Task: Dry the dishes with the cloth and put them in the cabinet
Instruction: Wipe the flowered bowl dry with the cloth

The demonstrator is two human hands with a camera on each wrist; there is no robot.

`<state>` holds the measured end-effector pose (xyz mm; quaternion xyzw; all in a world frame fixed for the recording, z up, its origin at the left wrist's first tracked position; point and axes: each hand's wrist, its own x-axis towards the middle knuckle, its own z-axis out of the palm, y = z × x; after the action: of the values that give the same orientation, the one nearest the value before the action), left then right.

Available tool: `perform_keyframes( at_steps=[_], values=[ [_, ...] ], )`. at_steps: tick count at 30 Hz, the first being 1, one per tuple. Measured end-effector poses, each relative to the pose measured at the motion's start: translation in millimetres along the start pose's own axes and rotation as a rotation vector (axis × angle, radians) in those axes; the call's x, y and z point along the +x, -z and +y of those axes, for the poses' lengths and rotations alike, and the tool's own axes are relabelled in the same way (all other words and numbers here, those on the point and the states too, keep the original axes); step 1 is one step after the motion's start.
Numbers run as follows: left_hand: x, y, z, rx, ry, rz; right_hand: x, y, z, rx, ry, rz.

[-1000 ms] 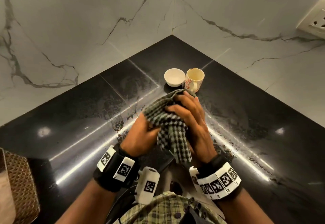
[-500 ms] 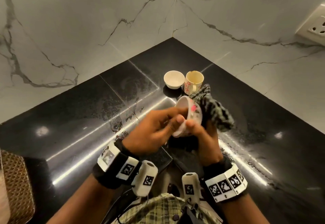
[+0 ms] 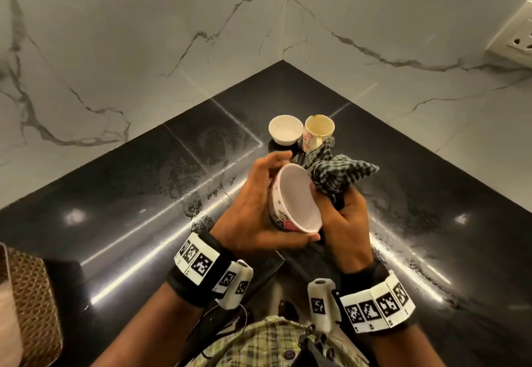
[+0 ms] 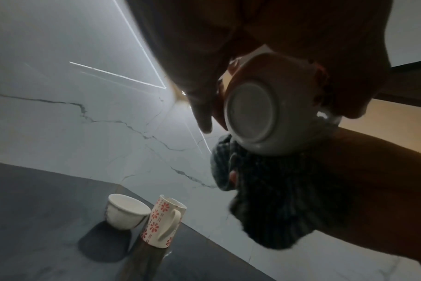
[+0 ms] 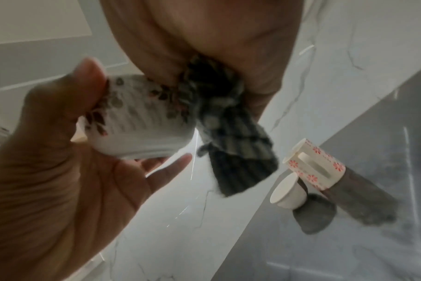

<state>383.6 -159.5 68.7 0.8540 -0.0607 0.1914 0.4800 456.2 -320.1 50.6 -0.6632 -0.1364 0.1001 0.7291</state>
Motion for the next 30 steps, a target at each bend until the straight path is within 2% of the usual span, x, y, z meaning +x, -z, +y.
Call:
perform_keyframes(
  at_steps=[2, 4, 6, 7, 8, 10, 13, 15, 19, 21, 23, 25, 26, 27, 28, 30],
  values=[
    [-4, 5, -10, 0.062, 0.036, 0.008, -1, 3, -1, -0.126, 0.161, 0.048],
    [-7, 7, -19, 0.03, 0.1, 0.029, -1, 3, -7, -0.247, 0.302, 0.009],
    [-8, 6, -20, -0.212, 0.17, 0.041, -4, 2, -7, -0.314, 0.366, -0.133],
    [-8, 5, -20, -0.354, 0.192, 0.039, -3, 1, -7, -0.37, 0.349, -0.197],
    [-9, 4, -18, -0.466, 0.214, 0.04, -3, -1, -11, -0.432, 0.351, -0.202],
    [-9, 2, -11, -0.558, 0.254, 0.054, -7, -1, -14, -0.558, 0.448, -0.287],
    [-13, -6, -8, -0.516, 0.285, 0.079, -4, -3, -22, -0.644, 0.643, -0.416],
    [-13, -8, -5, -0.531, 0.323, 0.159, 0, -3, -21, -0.721, 0.607, -0.537],
    [-4, 1, 1, -0.443, 0.203, 0.256, -5, -14, -34, -0.947, 0.72, -0.566],
    [1, 5, 7, -0.398, 0.134, 0.243, -6, -13, -31, -0.823, 0.633, -0.582],
    [4, 4, 8, -0.367, 0.086, 0.26, -9, -9, -26, -0.42, 0.299, -0.542],
    [7, 1, 8, -0.366, 0.087, 0.301, -17, -6, -25, 0.034, -0.038, -0.413],
    [9, 0, 7, -0.389, 0.104, 0.306, -21, -5, -24, 0.164, -0.123, -0.374],
    [11, -1, 8, -0.439, 0.129, 0.296, -25, -8, -30, 0.172, -0.096, -0.397],
    [13, -1, 10, -0.507, 0.146, 0.275, -26, -11, -34, 0.091, 0.021, -0.463],
    [13, 0, 13, -0.584, 0.144, 0.252, -23, -13, -33, -0.304, 0.399, -0.55]
  ],
)
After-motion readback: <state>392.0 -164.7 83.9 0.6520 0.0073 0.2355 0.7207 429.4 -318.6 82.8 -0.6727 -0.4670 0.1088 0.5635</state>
